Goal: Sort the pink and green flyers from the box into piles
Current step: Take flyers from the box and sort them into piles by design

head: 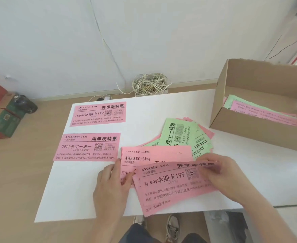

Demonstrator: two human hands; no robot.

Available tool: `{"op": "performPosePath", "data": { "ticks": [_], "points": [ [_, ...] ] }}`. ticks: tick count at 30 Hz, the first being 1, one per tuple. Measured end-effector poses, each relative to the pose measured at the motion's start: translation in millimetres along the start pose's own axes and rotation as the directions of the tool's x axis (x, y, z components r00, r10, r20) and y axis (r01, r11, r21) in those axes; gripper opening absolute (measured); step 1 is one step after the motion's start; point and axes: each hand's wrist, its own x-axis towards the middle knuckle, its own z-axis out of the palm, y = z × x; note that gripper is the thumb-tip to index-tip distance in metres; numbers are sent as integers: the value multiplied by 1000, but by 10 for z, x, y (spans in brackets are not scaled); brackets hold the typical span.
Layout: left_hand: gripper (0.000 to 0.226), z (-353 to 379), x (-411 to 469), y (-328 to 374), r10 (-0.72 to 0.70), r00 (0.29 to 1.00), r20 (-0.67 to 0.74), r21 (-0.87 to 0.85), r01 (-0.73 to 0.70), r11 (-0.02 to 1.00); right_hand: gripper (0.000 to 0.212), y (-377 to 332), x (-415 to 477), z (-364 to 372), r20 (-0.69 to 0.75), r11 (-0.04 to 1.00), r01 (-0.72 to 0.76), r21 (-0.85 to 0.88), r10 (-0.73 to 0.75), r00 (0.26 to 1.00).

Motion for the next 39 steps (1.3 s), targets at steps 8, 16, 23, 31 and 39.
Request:
{"op": "performPosePath", "data": {
  "ticks": [8,16,23,31,39],
  "points": [
    [48,-32,-40,-17,-65,997,39,-490,76,869,57,173,-73,146,-135,992,126,-11,-126,983],
    [53,-247,-47,15,-115,973,202,-774,231,590,45,192,-106,213,-137,987,158,31,-152,979],
    [40,-297,-112,137,-97,953,288,-819,298,490,32,147,-180,196,-167,981,174,80,-159,973],
    [29,-321,105,172,-33,931,363,-636,273,722,40,145,-44,191,-193,982,81,-168,-113,975],
    [49,-188,167,282,-67,944,325,-292,167,942,54,174,46,349,-260,891,16,-454,-149,954]
  ]
}}
